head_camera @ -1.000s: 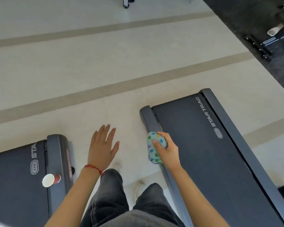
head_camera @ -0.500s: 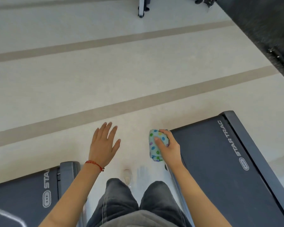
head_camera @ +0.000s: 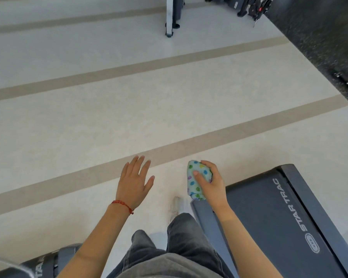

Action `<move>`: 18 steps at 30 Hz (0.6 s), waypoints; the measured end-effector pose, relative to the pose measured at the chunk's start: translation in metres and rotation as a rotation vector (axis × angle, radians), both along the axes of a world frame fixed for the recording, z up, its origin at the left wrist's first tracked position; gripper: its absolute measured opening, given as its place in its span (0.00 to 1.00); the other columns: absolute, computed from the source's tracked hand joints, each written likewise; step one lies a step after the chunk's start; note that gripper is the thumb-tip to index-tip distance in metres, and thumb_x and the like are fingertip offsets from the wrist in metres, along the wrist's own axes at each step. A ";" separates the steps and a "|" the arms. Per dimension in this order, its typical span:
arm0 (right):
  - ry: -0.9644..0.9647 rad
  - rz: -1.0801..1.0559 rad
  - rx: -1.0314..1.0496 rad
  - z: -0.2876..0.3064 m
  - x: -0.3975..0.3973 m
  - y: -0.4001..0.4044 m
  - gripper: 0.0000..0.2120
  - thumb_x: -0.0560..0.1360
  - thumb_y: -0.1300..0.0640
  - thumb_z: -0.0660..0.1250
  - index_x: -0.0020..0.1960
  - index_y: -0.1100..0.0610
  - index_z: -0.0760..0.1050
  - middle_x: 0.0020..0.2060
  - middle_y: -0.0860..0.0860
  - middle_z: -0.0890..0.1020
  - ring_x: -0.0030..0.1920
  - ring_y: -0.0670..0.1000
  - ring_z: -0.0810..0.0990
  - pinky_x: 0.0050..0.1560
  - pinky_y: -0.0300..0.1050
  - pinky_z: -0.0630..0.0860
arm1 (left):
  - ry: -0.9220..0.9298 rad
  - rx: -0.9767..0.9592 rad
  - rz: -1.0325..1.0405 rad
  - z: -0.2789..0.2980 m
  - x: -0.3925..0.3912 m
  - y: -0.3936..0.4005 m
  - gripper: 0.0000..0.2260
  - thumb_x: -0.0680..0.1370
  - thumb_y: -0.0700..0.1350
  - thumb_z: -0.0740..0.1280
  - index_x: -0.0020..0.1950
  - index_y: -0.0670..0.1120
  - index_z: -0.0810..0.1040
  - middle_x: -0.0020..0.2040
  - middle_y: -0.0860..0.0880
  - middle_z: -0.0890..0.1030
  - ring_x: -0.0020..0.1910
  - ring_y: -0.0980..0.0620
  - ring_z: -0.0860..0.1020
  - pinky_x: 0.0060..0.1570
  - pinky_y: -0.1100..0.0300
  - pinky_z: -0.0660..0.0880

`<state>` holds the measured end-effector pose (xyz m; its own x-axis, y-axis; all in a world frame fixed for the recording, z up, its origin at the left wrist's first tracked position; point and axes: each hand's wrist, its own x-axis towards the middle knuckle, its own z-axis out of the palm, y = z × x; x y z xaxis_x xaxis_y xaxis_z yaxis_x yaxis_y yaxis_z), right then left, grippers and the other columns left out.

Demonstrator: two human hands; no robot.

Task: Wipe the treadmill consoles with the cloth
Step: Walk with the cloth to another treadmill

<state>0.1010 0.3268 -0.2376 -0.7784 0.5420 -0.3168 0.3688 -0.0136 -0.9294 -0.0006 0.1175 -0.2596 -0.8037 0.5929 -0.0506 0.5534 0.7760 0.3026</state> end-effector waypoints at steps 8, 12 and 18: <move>-0.012 -0.054 -0.004 0.008 -0.086 0.083 0.15 0.73 0.57 0.69 0.57 0.49 0.71 0.48 0.43 0.78 0.47 0.43 0.80 0.38 0.35 0.80 | 0.040 -0.002 -0.080 0.019 -0.097 0.093 0.29 0.81 0.57 0.44 0.63 0.39 0.74 0.63 0.38 0.74 0.64 0.39 0.70 0.61 0.41 0.67; -0.039 -0.101 -0.003 0.003 -0.125 0.112 0.16 0.73 0.56 0.69 0.60 0.51 0.71 0.50 0.46 0.78 0.48 0.46 0.80 0.42 0.43 0.82 | 0.022 -0.017 -0.140 0.014 -0.146 0.130 0.29 0.81 0.57 0.43 0.63 0.40 0.74 0.63 0.38 0.74 0.64 0.40 0.69 0.60 0.41 0.68; -0.049 -0.222 0.037 -0.006 -0.190 0.157 0.16 0.73 0.56 0.69 0.58 0.49 0.69 0.47 0.39 0.76 0.46 0.43 0.79 0.38 0.36 0.80 | 0.009 -0.014 -0.293 0.003 -0.241 0.195 0.28 0.81 0.56 0.43 0.62 0.39 0.74 0.62 0.38 0.75 0.64 0.40 0.68 0.58 0.41 0.70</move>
<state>-0.0895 0.4833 -0.2432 -0.6232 0.7101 -0.3279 0.4052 -0.0655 -0.9119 -0.2416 0.3122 -0.2563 -0.5992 0.7988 -0.0537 0.7570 0.5871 0.2868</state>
